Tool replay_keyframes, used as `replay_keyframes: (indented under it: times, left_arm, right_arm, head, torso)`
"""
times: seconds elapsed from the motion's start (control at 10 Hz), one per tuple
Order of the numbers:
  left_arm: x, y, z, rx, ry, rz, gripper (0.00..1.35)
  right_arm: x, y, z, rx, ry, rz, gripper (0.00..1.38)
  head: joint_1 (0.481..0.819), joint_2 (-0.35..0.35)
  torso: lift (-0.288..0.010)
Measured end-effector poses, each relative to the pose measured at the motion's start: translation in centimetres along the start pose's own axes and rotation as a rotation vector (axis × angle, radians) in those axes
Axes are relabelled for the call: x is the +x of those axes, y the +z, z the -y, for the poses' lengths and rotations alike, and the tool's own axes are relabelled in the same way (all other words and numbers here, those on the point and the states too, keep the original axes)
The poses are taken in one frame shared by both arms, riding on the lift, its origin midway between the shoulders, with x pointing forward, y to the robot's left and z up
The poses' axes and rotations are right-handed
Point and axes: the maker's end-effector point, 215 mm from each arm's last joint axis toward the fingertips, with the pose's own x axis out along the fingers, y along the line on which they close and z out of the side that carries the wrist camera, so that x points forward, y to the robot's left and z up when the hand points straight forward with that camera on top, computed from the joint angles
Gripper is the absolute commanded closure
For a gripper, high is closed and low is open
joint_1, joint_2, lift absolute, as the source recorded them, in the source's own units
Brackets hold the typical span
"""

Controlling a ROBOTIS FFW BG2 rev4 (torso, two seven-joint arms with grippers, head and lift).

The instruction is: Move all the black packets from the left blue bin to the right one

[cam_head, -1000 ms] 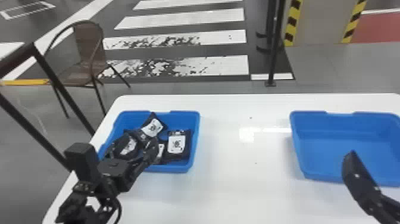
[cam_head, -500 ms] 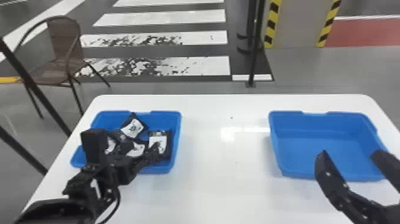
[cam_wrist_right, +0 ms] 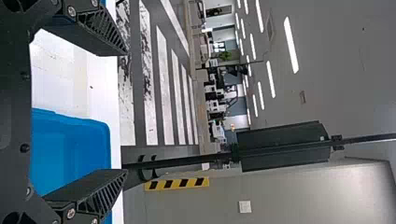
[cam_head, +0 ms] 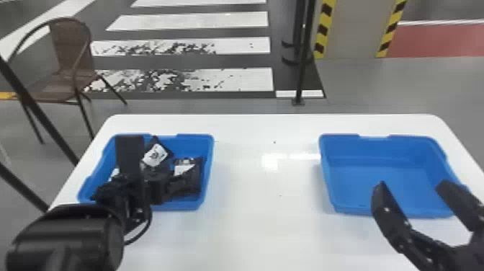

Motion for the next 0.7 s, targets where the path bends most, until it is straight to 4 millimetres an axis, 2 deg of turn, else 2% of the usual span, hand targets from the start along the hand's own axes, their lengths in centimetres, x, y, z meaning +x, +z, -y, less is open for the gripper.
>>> replay_keyframes:
  times: [0.3,0.4,0.6,0.7]
  left_arm:
    - [0.9,-2.7,0.9,-0.026,-0.019,-0.105,0.38]
    - [1.3,-3.1,1.1,-0.028,-0.025,-0.122,0.42]
    - [1.9,-3.7,1.6,-0.029,-0.040,-0.139,0.85]
    - [2.0,-3.6,1.7,-0.028,-0.045,-0.131,0.92]
  right_arm:
    - [0.0,-0.2,0.0,0.006,0.000,-0.002,0.13]
    - [0.0,-0.3,0.0,0.008,0.002,-0.004,0.13]
    - [0.0,-0.3,0.0,0.013,0.002,-0.005,0.13]
    - [0.0,-0.4,0.0,0.016,0.003,-0.006,0.13]
  head:
    - [0.695,0.053]
    - [0.695,0.049]
    - [0.695,0.042]
    - [0.695,0.039]
  torso:
    - [-0.140]
    - [-0.140]
    - [-0.140]
    - [-0.140]
